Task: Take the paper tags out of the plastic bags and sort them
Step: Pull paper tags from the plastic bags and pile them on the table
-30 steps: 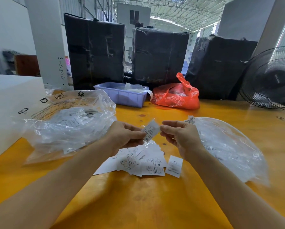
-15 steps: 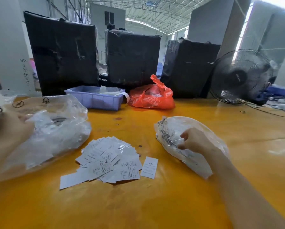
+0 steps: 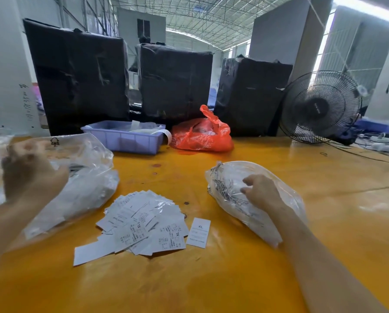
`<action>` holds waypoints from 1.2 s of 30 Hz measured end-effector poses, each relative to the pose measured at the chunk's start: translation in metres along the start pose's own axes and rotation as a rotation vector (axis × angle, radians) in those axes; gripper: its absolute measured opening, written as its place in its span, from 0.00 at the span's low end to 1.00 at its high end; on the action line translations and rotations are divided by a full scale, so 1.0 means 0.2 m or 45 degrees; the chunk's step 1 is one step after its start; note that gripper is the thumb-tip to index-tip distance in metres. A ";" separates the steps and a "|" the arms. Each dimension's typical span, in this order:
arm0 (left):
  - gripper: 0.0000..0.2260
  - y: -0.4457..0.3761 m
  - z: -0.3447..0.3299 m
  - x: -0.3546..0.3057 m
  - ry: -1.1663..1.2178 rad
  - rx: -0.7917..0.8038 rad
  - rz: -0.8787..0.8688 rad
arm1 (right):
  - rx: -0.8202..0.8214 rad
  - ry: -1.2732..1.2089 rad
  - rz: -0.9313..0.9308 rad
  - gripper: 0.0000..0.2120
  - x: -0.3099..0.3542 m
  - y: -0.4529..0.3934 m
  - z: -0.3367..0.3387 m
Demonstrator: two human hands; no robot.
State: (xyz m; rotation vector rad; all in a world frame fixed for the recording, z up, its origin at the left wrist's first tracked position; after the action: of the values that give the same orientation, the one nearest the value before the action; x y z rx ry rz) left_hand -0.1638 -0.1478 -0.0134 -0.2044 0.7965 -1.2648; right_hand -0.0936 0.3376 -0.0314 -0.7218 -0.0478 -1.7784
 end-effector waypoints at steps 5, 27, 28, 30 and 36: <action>0.21 0.21 0.16 -0.30 0.078 -0.176 -0.200 | -0.021 0.033 -0.011 0.07 0.00 0.02 -0.02; 0.17 0.42 0.22 -0.61 0.448 0.005 -0.390 | -0.170 -1.418 -0.123 0.04 0.16 0.07 0.12; 0.16 0.44 0.22 -0.64 0.534 0.031 -0.405 | -0.097 -1.480 -0.091 0.04 0.22 0.09 0.11; 0.14 0.49 0.20 -0.71 0.799 0.257 -0.344 | 0.111 -1.541 0.010 0.05 0.37 0.14 0.08; 0.32 0.70 0.03 -0.84 1.323 1.310 0.217 | 0.609 -1.647 0.301 0.09 0.72 0.34 -0.09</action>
State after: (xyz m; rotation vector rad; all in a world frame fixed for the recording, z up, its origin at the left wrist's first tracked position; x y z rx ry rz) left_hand -0.0650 0.0471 -0.0149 1.4137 0.8652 -1.4353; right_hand -0.0630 0.1831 0.0020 -1.3181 -1.1482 -0.7727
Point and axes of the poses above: each hand's wrist, its own y-axis away from the middle knuckle, its own z-axis out of the back of the hand, x = y × z, the point moved 6 cm from there along -y, towards the middle knuckle, and after that the axes turned 2 degrees about -y, right-handed, at the moved point
